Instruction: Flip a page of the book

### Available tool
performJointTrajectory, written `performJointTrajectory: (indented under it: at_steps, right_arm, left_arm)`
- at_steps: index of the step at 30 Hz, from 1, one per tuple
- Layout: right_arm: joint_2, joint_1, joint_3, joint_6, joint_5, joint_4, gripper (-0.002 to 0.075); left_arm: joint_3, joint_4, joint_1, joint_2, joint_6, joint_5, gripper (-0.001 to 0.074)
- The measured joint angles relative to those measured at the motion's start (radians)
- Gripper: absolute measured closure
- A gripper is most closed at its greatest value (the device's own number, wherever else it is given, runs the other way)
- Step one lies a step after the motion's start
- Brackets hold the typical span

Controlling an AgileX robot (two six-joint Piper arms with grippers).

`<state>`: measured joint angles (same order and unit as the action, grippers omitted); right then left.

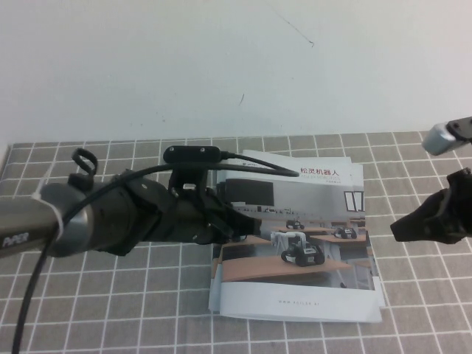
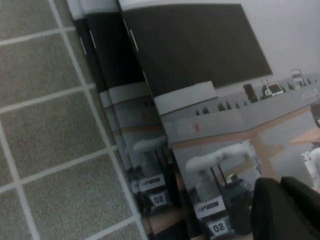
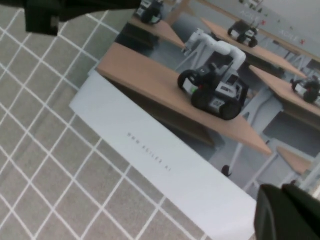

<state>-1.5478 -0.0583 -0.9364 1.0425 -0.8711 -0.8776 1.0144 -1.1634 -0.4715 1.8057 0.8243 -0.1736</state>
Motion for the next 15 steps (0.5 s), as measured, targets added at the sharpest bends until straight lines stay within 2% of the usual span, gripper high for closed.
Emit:
performJointTrajectory:
  at_steps: [4,6,12,15]
  right_arm:
    - [-0.079,-0.011,-0.048,-0.023,0.023,0.027,0.0725]
    - [-0.113,-0.011,-0.065,-0.023,0.028,0.029,0.0699]
    - [-0.219,-0.011,-0.11,-0.105,0.106,0.032,0.0475]
    - [-0.27,-0.011,-0.128,-0.163,0.124,0.022,0.0411]
  left_arm:
    - [0.008,-0.033,-0.024,0.054,-0.003,0.047,0.0738]
    - [0.012,-0.041,-0.024,0.08,-0.004,0.055,0.0738]
    - [0.016,-0.052,-0.026,0.112,-0.004,0.083,0.0738]
    - [0.02,-0.052,-0.026,0.112,-0.004,0.086,0.0738]
